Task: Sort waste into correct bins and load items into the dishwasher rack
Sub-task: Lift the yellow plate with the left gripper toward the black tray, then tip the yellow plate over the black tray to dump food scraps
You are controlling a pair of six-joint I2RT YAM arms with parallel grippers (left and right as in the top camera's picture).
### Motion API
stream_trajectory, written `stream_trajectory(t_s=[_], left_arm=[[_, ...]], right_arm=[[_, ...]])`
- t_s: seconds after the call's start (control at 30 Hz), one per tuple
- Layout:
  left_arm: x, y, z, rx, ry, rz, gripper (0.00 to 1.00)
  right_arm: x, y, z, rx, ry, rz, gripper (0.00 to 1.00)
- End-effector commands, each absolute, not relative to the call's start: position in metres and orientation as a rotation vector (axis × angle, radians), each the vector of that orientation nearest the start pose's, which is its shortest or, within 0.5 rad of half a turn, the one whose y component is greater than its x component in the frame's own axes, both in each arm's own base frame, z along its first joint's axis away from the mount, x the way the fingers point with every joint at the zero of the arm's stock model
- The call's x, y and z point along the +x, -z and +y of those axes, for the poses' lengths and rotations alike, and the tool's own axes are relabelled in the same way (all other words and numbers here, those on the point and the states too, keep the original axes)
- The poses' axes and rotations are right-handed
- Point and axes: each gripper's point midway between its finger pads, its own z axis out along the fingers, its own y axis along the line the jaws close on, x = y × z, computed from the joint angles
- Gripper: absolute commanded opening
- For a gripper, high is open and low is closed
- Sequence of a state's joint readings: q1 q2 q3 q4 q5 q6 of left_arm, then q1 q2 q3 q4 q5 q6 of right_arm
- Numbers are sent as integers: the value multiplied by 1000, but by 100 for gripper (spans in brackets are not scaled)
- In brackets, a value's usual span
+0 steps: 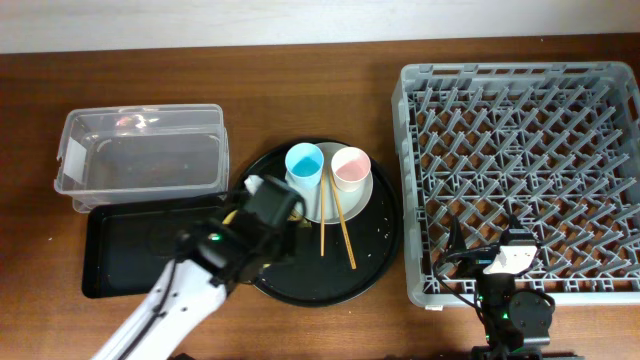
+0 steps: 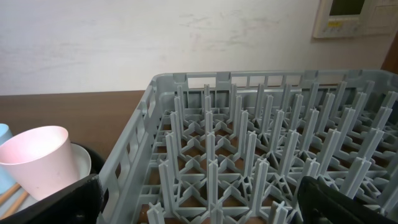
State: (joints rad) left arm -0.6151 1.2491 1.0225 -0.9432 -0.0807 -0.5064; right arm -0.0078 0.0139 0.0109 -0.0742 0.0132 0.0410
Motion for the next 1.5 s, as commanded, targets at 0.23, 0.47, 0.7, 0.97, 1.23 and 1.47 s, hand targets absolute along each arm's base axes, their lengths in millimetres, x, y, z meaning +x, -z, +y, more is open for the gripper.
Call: stream_trajectory(t_s=[0.23, 0.47, 0.7, 0.97, 1.23, 1.47], left_arm=[[247, -164, -60, -123, 175, 2718, 1], [254, -168, -19, -260, 312, 2691, 1], [256, -176, 19, -389, 524, 2565, 1], [262, -171, 46, -470, 883, 2198, 0], [261, -171, 54, -433, 1077, 2004, 0], [271, -159, 59, -443, 1229, 1928, 1]], right_arm=[[246, -155, -5, 48, -6, 1650, 98], [246, -155, -5, 48, -6, 1650, 98], [246, -155, -5, 48, -5, 1650, 98], [246, -155, -5, 48, -6, 1650, 98], [246, -155, -5, 48, -6, 1650, 98], [246, -155, -5, 48, -6, 1650, 98]])
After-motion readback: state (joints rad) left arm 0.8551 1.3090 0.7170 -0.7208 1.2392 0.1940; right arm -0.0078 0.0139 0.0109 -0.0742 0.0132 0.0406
